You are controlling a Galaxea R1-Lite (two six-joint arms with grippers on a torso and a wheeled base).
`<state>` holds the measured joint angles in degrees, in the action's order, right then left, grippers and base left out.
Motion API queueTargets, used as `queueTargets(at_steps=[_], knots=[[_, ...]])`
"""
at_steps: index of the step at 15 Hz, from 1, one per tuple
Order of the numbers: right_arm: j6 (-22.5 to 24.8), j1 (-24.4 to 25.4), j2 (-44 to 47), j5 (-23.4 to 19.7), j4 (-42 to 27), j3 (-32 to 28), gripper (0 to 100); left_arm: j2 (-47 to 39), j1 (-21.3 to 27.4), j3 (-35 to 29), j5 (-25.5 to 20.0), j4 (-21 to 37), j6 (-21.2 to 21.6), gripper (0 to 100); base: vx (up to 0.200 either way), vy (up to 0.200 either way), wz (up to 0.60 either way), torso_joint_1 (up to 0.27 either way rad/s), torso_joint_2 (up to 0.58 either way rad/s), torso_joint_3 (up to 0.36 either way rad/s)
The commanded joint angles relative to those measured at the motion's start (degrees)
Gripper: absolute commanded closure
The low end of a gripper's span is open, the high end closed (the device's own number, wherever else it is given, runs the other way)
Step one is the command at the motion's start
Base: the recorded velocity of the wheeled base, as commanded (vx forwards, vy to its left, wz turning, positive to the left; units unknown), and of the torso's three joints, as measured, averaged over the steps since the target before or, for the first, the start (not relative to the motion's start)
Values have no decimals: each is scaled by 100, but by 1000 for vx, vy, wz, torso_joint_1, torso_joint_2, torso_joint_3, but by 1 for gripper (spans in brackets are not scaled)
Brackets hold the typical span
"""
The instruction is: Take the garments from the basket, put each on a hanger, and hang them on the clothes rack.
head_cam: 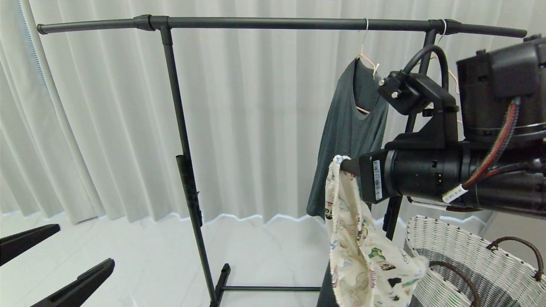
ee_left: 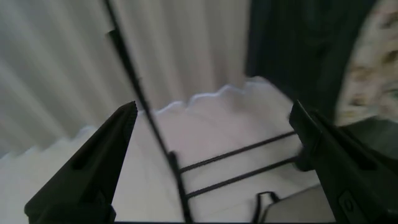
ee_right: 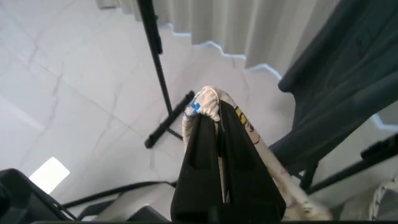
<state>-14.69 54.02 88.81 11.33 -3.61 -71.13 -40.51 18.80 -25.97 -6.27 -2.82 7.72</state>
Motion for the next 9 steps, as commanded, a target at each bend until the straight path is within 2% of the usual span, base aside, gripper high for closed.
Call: queueTargets(at_steps=[1, 2, 3, 4, 7, 9], knots=[[10, 109, 277, -16, 0, -401, 100, -722, 1144, -480, -138, -8, -306, 0, 0, 0, 0, 0, 0, 0], [10, 162, 400, -16, 0, -648, 100, -950, 1434, -682, -112, -8, -420, 0, 0, 0, 0, 0, 0, 0], [19, 197, 453, -25, -8, -744, 100, -1056, 1522, -787, -112, -8, -446, 0, 0, 0, 0, 0, 0, 0], [19, 302, 629, -25, -8, -1061, 100, -1433, 1671, -1174, -112, -8, -482, 0, 0, 0, 0, 0, 0, 0], [28, 540, 866, -43, -8, -1430, 100, -2022, 1741, -1657, -112, -8, -490, 0, 0, 0, 0, 0, 0, 0], [28, 795, 989, -95, -8, -1693, 100, -2321, 1996, -1833, -112, -61, -490, 0, 0, 0, 0, 0, 0, 0]])
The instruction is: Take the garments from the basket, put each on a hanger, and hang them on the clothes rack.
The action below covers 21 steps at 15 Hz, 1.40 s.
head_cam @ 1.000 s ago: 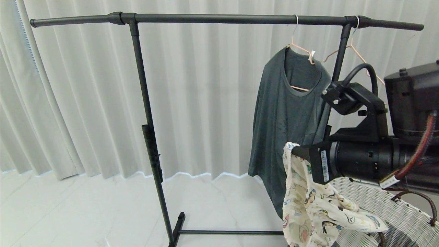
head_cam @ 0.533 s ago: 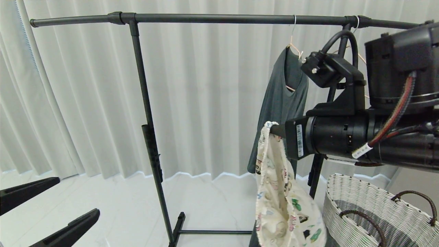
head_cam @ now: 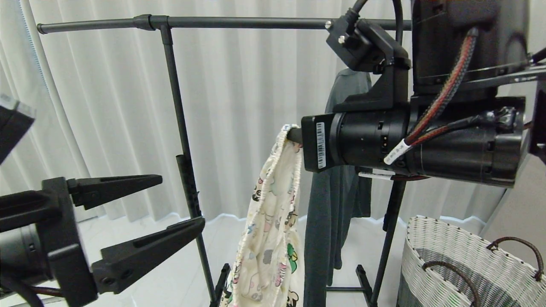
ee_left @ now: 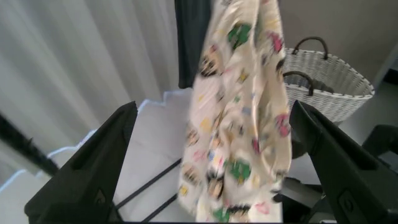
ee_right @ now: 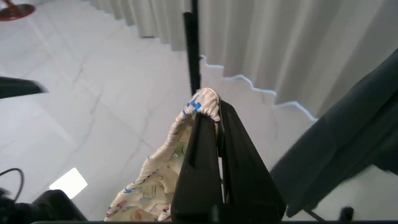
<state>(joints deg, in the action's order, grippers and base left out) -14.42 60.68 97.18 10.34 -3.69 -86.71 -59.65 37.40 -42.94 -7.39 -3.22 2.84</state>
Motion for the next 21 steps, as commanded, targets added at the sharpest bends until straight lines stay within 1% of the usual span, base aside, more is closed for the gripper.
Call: queueTargets(at_steps=[1, 3, 4, 5, 7, 9, 13, 15, 16, 17, 18, 19, 21], knots=[[1, 216, 161, -93, 0, -215, 100, -495, 268, -154, 0, -91, -20, 0, 0, 0, 0, 0, 0, 0], [1, 356, 169, -225, -35, -338, 100, -715, 531, -286, 27, -311, -310, 0, 0, 0, 0, 0, 0, 0], [1, 383, 169, -225, -35, -355, 100, -794, 575, -330, 88, -364, -372, 0, 0, 0, 0, 0, 0, 0], [1, 391, 196, -225, -35, -355, 100, -1110, 698, -470, 519, -583, -583, 0, 0, 0, 0, 0, 0, 0], [1, 391, 196, -225, -26, -355, 100, -1453, 725, -497, 1187, -706, -767, 0, 0, 0, 0, 0, 0, 0], [1, 383, 196, -225, -26, -364, 100, -1506, 725, -444, 1284, -706, -767, 0, 0, 0, 0, 0, 0, 0], [1, 383, 196, -208, -26, -382, 100, -1515, 778, -57, 1433, -706, -741, 0, 0, 0, 0, 0, 0, 0], [10, 348, 169, -190, -26, -390, 100, -1471, 892, 418, 1776, -706, -723, 0, 0, 0, 0, 0, 0, 0], [10, 330, 161, -190, -26, -390, 100, -1462, 944, 497, 1855, -706, -732, 0, 0, 0, 0, 0, 0, 0], [10, 286, 125, -190, -26, -390, 100, -1427, 1103, 752, 2215, -698, -732, 0, 0, 0, 0, 0, 0, 0], [10, 260, 99, -190, -35, -390, 100, -1374, 1252, 883, 2453, -698, -732, 0, 0, 0, 0, 0, 0, 0], [10, 224, 81, -190, -35, -390, 100, -1312, 1358, 998, 2558, -698, -741, 0, 0, 0, 0, 0, 0, 0], [18, 198, 38, -181, -35, -390, 100, -1181, 1419, 1332, 2584, -698, -741, 0, 0, 0, 0, 0, 0, 0]])
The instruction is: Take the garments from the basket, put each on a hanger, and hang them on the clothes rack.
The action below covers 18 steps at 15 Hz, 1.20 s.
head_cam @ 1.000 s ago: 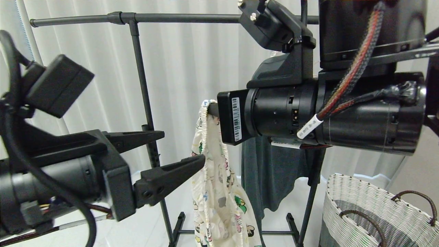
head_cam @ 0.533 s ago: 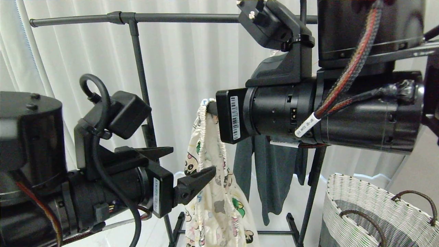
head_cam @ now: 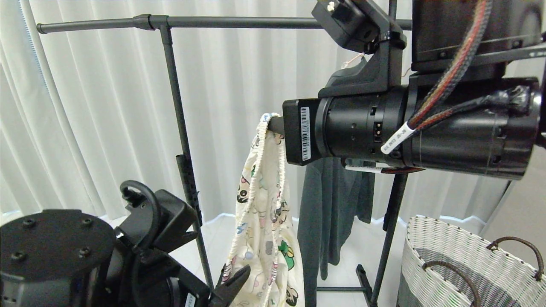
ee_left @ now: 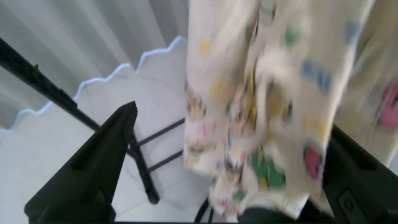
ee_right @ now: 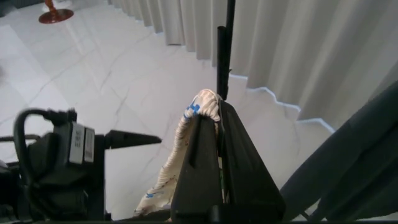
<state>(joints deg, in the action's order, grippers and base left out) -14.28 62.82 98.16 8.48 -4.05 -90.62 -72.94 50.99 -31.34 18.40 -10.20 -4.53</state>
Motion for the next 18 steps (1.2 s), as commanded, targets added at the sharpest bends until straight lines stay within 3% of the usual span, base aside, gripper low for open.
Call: queueTargets(at_steps=[1, 7, 8, 11, 13, 15, 18], knots=[[-5, -15, -95, -5, -8, 10, 100, 236, 60, 295, 15, 1, 5, 0, 0, 0, 0, 0, 0, 0], [4, -50, -174, 4, -26, 45, 100, 341, 60, 568, -3, 1, 5, 0, 0, 0, 0, 0, 0, 0], [-5, -77, -201, 13, -44, 54, 100, 341, 60, 568, -3, 1, 5, 100, 0, 0, 0, 0, 0, 0], [4, -393, -324, 48, -246, 54, 100, 500, 69, 506, 24, -8, 40, 100, 0, 0, 0, 0, 0, 0], [21, -736, -543, 127, -580, 36, 100, 799, -46, 128, 24, 133, 436, 100, 0, 0, 0, 0, 0, 0], [136, -1290, -895, 136, -1098, 71, 100, 675, -696, -1304, -3, 1266, 497, 100, 0, 0, 0, 0, 0, 0], [223, -1668, -1484, 303, -1177, 476, 100, 16, -1012, -3906, -3, 3226, 401, 100, 0, 0, 0, 0, 0, 0]])
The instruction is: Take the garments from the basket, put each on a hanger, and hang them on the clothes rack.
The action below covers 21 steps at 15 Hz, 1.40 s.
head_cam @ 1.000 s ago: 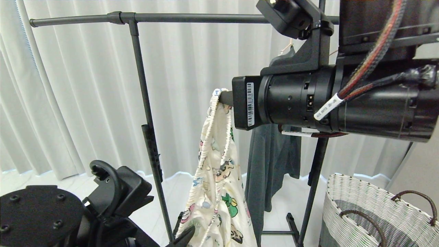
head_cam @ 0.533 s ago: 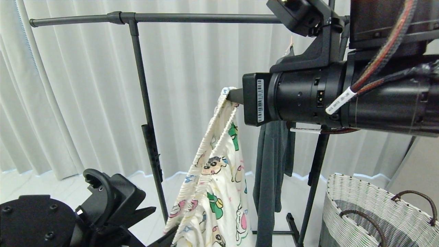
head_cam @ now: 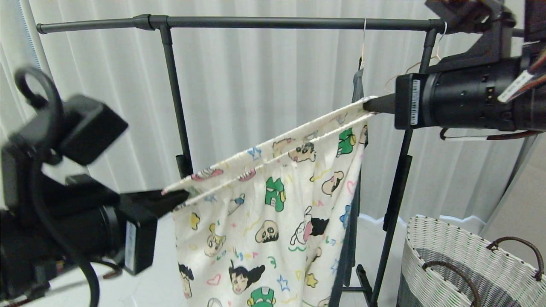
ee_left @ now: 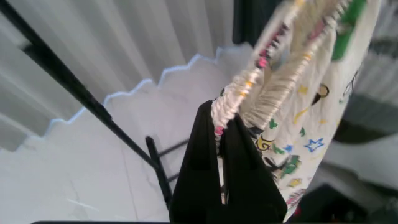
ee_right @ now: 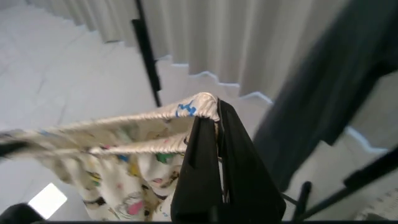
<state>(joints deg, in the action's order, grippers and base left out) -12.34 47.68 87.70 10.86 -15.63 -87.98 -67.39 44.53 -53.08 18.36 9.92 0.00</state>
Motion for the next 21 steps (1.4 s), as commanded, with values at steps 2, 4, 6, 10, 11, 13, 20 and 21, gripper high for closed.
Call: queueTargets(at_steps=[2, 4, 6, 10, 11, 13, 20, 21], knots=[[161, -197, -772, 118, 34, 396, 100, -899, -208, -2998, -8, 2128, -387, 100, 0, 0, 0, 0, 0, 0], [232, -180, -1018, -40, 763, 510, 100, -1277, 398, -4000, -17, 2321, -844, 100, 0, 0, 0, 0, 0, 0], [460, -215, -1106, -207, 939, 545, 100, -1294, 548, -4000, -113, 2321, -844, 100, 0, 0, 0, 0, 0, 0], [1304, -514, -1431, -251, -257, 290, 100, -1233, 530, -3894, -113, 2312, -114, 100, 0, 0, 0, 0, 0, 0], [1436, -523, -1501, -348, -652, 106, 100, -1215, 530, -3894, -122, 2304, 62, 100, 0, 0, 0, 0, 0, 0], [1524, -505, -1677, -1218, -2111, -817, 100, -1329, 530, -3921, -131, 1671, 185, 100, 0, 0, 0, 0, 0, 0], [1497, 717, -1923, -3134, -3087, -1081, 100, -1795, 565, -3930, -140, 528, 211, 100, 0, 0, 0, 0, 0, 0], [1497, 717, -1923, -3134, -3087, -1072, 100, -1786, 565, -3930, -131, 528, 211, 100, 0, 0, 0, 0, 0, 0]])
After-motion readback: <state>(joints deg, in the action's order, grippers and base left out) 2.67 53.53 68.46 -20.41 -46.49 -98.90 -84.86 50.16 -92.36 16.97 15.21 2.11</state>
